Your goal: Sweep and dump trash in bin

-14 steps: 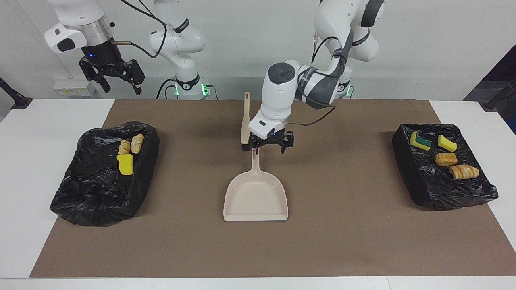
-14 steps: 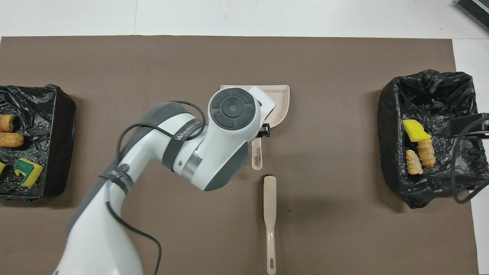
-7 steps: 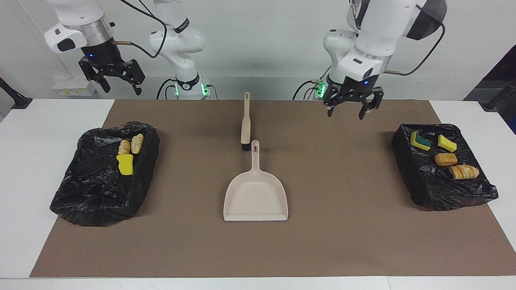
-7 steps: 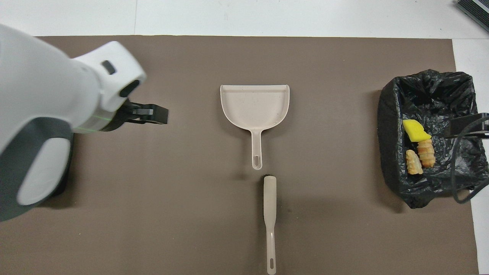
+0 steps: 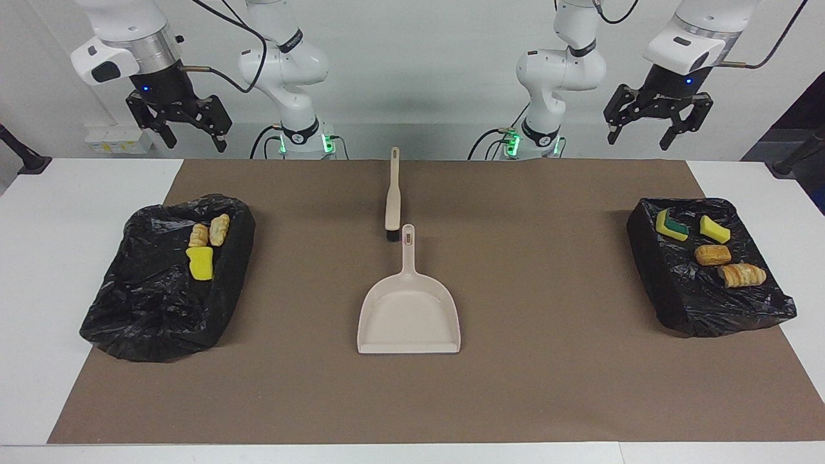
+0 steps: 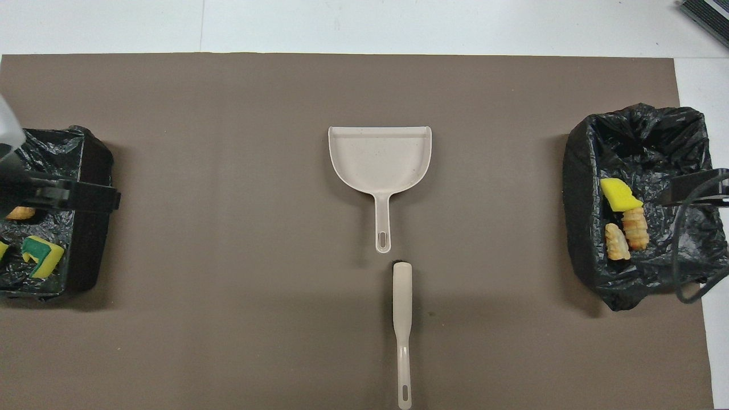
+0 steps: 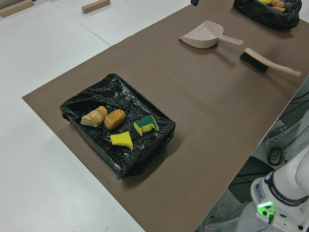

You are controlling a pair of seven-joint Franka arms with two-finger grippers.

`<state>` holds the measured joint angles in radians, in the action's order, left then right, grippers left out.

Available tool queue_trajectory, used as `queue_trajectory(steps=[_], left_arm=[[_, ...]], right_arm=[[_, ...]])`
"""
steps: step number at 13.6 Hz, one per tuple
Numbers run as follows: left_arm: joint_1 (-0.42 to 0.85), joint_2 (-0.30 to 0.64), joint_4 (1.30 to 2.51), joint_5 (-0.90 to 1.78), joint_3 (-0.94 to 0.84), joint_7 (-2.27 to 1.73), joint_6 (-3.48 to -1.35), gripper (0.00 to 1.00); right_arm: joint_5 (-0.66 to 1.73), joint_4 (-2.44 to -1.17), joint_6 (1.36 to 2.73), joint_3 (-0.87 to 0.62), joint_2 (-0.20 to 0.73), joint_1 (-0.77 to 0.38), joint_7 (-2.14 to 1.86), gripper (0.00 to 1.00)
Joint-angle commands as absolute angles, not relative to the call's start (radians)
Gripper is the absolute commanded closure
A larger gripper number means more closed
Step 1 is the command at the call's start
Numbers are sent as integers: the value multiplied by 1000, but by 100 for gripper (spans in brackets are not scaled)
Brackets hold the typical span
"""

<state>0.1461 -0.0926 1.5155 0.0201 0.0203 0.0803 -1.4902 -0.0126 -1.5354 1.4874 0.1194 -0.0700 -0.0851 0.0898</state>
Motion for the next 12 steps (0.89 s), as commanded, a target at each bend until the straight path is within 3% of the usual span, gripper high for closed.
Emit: queue_trajectory(steps=[1, 12], left_arm=[[106, -19, 1396, 21, 12, 173, -1410, 0], [100, -21, 1396, 18, 9, 187, -1374, 0]], right_arm=[[3, -1559, 1483, 115, -92, -78, 86, 0], [3, -1559, 1482, 115, -92, -78, 86, 0]])
